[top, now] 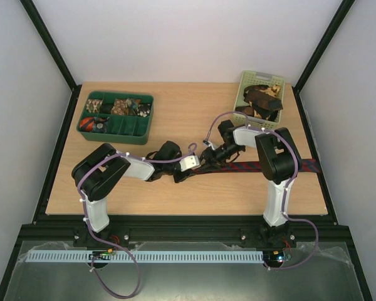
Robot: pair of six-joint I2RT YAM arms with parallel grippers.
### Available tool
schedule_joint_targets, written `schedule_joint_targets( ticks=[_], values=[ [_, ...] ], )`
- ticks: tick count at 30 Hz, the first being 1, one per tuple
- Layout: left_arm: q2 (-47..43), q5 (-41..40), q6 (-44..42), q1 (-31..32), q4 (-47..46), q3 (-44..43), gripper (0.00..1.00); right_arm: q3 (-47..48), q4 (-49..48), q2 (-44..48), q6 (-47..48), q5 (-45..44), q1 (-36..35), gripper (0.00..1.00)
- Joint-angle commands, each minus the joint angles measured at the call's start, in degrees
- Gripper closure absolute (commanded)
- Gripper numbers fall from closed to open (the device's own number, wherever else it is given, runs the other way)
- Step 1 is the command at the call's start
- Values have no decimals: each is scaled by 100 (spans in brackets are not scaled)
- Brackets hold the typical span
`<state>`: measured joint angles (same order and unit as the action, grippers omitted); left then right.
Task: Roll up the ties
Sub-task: Roll the tie at the center of the board.
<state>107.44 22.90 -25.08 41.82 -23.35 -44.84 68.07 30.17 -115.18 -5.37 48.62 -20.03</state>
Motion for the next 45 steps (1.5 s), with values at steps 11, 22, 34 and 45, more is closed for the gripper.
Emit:
schedule_joint_targets(
  ticks=[11,22,34,45],
  values=[
    [260,-510,-151,63,1009,134,65,180,176,-80,-34,-283,-212,80],
    [282,-386,-44,9,918,122,52,-97,214,-156,360,-747,-49,99],
    [255,764,879,-400,-2124,987,15,-272,70,-615,445,-1102,279,99],
    [1110,944,681,-183,-2649,442,35,-259,4,-787,488,-912,327,99]
  ],
)
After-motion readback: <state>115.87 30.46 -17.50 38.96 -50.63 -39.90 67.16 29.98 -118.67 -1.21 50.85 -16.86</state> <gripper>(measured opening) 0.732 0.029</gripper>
